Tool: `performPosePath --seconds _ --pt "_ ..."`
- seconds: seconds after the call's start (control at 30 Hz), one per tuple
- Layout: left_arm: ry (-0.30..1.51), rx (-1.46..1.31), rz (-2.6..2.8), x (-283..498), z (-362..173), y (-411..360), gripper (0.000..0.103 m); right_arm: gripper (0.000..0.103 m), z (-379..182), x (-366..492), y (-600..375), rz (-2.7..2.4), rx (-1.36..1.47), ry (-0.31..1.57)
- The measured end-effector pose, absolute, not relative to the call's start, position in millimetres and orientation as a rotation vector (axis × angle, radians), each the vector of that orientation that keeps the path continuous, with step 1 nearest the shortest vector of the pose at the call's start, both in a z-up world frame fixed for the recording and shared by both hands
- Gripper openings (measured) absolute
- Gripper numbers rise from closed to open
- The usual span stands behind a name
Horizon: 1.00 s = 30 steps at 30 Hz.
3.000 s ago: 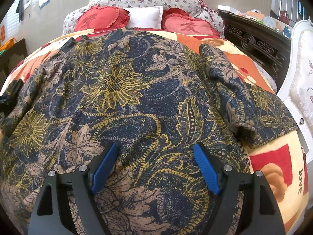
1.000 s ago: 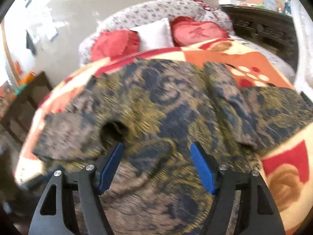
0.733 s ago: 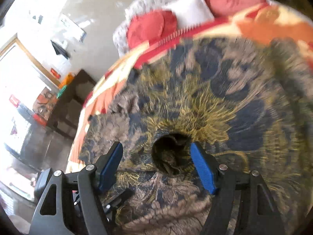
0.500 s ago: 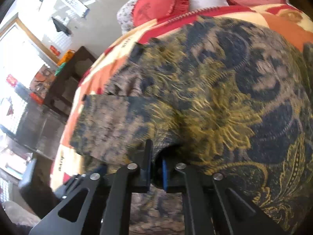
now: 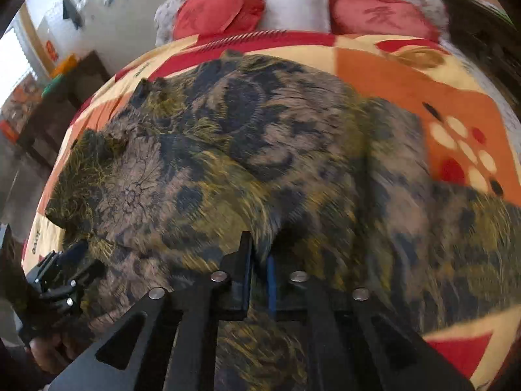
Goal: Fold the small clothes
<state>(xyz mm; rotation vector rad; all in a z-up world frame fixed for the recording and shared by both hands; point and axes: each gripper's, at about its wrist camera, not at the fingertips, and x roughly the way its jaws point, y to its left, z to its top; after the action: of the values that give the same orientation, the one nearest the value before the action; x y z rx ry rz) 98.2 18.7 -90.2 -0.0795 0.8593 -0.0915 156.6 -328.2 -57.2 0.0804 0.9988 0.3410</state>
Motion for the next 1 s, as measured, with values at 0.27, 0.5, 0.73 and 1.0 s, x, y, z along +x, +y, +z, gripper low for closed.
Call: performPosePath --seconds 0.27,0.5,0.73,1.0 --pt "0.86 -0.081 -0.088 98 -90 18 0.062 0.053 -77 149 -356 0.354 0.327 1.002" --pt "0.86 -0.08 -0.089 98 -90 19 0.062 0.024 -82 158 -319 0.518 0.429 1.066" --pt "0.861 -0.078 -0.086 98 -91 19 0.062 0.022 3 178 -339 0.636 0.762 0.916" --pt "0.86 -0.078 -0.085 98 -91 18 0.063 0.022 41 203 -333 0.722 0.647 0.916"
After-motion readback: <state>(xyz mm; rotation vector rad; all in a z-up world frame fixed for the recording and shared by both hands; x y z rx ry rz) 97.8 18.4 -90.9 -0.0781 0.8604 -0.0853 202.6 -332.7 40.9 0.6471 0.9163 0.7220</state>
